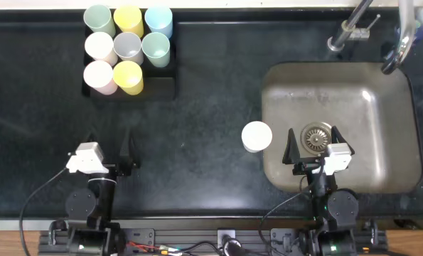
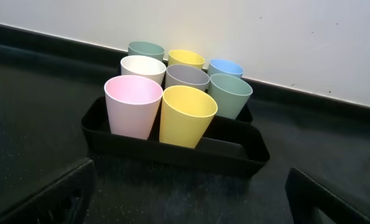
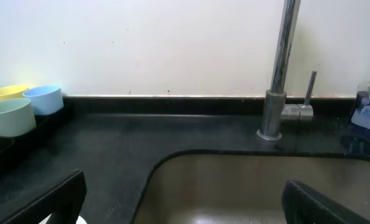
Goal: Store Cups
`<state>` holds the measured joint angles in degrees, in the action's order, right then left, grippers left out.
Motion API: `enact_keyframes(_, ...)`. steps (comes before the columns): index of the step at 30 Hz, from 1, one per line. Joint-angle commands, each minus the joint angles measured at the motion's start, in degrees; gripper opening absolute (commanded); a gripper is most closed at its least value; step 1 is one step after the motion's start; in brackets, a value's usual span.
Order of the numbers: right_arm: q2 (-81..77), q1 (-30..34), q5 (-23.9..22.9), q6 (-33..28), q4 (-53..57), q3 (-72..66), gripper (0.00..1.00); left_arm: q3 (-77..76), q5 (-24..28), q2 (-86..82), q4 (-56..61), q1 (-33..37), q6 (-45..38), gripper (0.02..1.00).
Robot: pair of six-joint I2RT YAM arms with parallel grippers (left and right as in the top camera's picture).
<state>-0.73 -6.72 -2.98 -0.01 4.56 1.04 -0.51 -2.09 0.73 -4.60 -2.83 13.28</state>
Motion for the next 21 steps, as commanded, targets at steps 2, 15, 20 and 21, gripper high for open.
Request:
enact_keyframes(2, 0.48, 0.22, -0.02, -0.2, -0.26, -0.76, 0.998, 0.04, 0.76, -0.57, -0.24, 0.63, -0.87, 1.0)
enact_keyframes(15, 0.48, 0.22, 1.4, 0.42, -0.55, -0.76, 0.996, 0.04, 0.76, -0.57, -0.24, 0.63, -0.87, 1.0)
enact_keyframes(20, 0.28, 0.44, 0.98, 5.81, -0.2, -0.66, 0.998, 0.04, 0.76, -0.57, -0.22, 0.63, -0.87, 1.0)
enact_keyframes(21, -0.33, 0.5, 0.92, 6.69, 0.72, -0.02, 0.998, 0.04, 0.76, -0.57, -0.22, 0.63, -0.87, 1.0)
